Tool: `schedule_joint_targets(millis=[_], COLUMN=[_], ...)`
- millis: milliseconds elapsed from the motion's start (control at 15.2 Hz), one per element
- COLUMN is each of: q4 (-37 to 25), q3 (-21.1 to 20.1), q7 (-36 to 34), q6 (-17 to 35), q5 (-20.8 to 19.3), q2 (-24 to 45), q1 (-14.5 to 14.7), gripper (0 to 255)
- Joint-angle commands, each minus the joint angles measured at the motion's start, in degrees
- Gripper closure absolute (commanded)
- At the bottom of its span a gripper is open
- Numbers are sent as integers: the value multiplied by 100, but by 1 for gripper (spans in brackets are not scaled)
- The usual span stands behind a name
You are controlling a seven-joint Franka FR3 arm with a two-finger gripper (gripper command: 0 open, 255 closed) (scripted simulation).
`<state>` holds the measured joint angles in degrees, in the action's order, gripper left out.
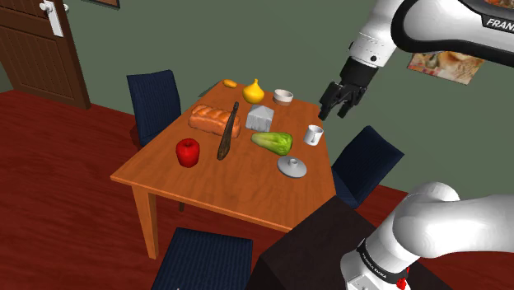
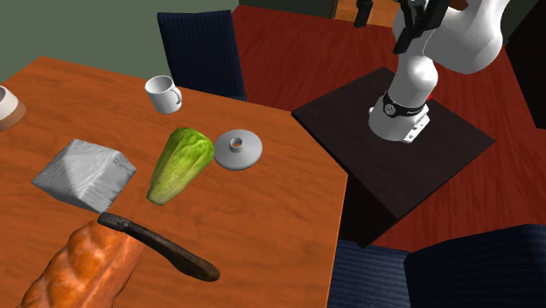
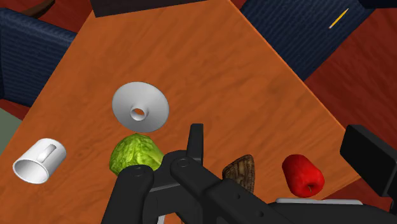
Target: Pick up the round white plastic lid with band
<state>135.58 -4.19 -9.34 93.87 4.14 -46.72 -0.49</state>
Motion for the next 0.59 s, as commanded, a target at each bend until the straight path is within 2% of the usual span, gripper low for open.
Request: schedule_joint_targets(millis=[0,528], q4=[0,734], q3=[0,481], q7=[0,615], q6=[0,1314], q5=[0,-322], q2=[0,712], q1=[0,-228], gripper=[0,0])
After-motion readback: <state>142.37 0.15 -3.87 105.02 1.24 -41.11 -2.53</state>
